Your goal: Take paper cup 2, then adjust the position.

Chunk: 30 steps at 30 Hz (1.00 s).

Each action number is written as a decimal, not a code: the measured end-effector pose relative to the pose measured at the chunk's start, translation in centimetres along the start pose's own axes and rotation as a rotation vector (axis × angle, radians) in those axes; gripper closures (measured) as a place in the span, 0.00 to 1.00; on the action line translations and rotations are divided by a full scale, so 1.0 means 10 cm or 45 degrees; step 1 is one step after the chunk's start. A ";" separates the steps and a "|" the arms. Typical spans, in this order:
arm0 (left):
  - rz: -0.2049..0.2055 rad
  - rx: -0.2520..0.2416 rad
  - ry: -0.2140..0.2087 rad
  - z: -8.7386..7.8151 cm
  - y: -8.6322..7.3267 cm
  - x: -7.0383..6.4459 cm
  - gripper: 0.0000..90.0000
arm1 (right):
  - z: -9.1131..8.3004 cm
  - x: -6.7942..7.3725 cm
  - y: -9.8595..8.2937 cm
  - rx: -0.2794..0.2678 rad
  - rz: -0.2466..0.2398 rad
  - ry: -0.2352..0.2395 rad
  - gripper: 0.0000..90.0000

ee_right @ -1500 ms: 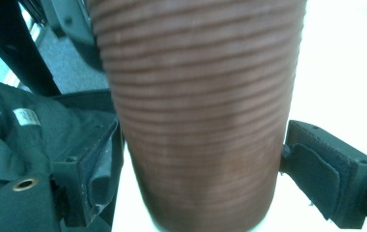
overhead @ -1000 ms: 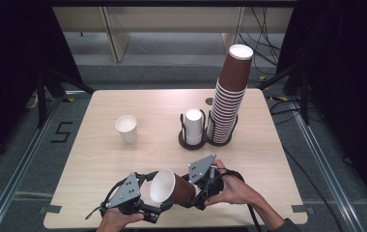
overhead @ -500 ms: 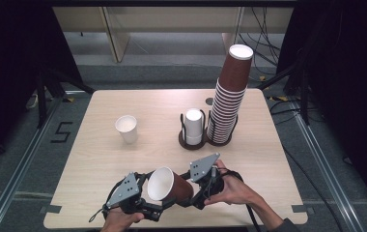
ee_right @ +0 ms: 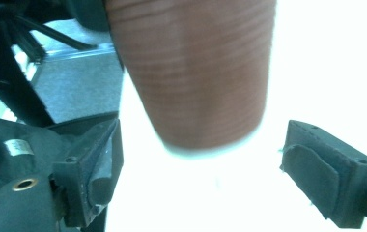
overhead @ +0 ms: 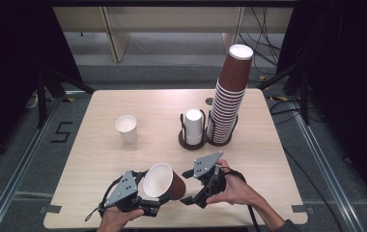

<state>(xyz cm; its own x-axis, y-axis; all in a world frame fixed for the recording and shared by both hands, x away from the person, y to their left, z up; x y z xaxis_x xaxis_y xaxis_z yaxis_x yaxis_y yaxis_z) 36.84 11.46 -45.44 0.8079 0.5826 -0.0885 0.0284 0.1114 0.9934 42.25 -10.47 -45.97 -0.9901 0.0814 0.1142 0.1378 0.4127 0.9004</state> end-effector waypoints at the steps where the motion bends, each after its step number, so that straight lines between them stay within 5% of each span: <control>1: 0.004 0.012 0.021 -0.01 0.01 0.02 0.13 | -0.03 -0.03 -0.02 -0.007 -0.008 -0.026 0.17; 12: 0.119 0.158 0.229 -0.09 0.01 0.21 0.13 | -0.37 -0.18 -0.21 -0.006 0.051 -0.236 0.20; 30: 0.122 0.226 0.408 -0.18 -0.04 0.43 0.13 | -0.65 -0.24 -0.45 -0.001 0.161 -0.390 0.20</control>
<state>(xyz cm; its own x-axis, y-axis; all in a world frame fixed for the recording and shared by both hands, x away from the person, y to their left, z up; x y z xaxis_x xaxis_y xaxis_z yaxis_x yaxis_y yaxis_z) 39.21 15.40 -46.32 0.5877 0.8089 0.0147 0.0858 -0.0804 0.9931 43.82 -18.43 -47.60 -0.9112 0.4012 0.0932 0.2587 0.3815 0.8874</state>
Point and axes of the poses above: each handheld gripper's, and its own axes: z roughly forward along the jaws, y roughly out of its top, x roughly to its left, the point moved 3 cm from there along z, roughly forward along the jaws, and after that the axes turned 15 degrees about -x, right-handed, at the moved point
